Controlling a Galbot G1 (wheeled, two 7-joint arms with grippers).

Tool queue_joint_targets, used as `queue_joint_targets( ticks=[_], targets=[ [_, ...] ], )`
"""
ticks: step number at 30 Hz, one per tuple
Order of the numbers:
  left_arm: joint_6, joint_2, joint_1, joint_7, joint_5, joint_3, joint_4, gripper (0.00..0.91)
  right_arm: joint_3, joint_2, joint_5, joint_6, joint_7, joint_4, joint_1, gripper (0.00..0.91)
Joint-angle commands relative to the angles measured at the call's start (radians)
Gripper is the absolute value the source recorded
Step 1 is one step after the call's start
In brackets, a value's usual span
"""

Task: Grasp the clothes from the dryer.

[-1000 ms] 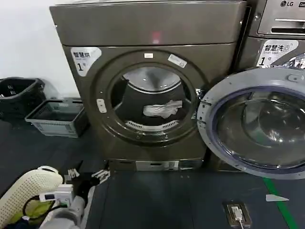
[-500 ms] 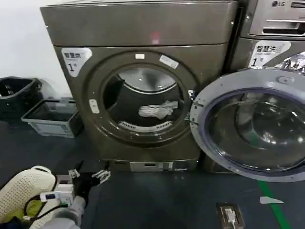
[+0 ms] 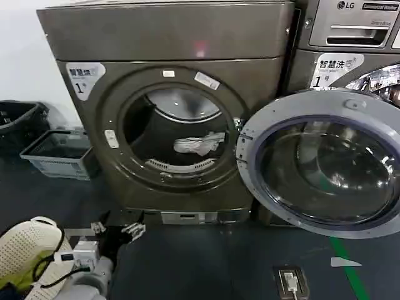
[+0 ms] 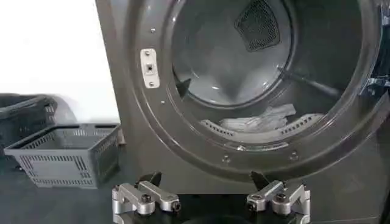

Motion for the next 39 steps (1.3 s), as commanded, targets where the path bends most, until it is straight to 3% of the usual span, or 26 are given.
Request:
queue_joint_targets(
  ticks=[1,11,22,39],
  targets=[
    [0.049,-0.001,-0.001,0.001,0.001,0.0,0.0,0.907,0.001,0.001,0.0,0.001,-0.003,0.002,-0.001,0.907],
    [0.049,0.0,0.001,0.002,0.005,0.003,-0.002,0.907,0.013,0.001,0.008,0.032,0.02,-0.008,-0.004,0.907],
    [0.049,0.0,0.002,0.003,0.016,0.006,0.01,0.907,0.023,0.014,0.103,0.045,0.065,-0.013,-0.012,0.907],
    [0.049,-0.003,0.0,0.004,0.03,0.018,0.023,0.907,0.011,0.031,0.106,0.05,0.072,-0.016,-0.003,0.907]
  ],
)
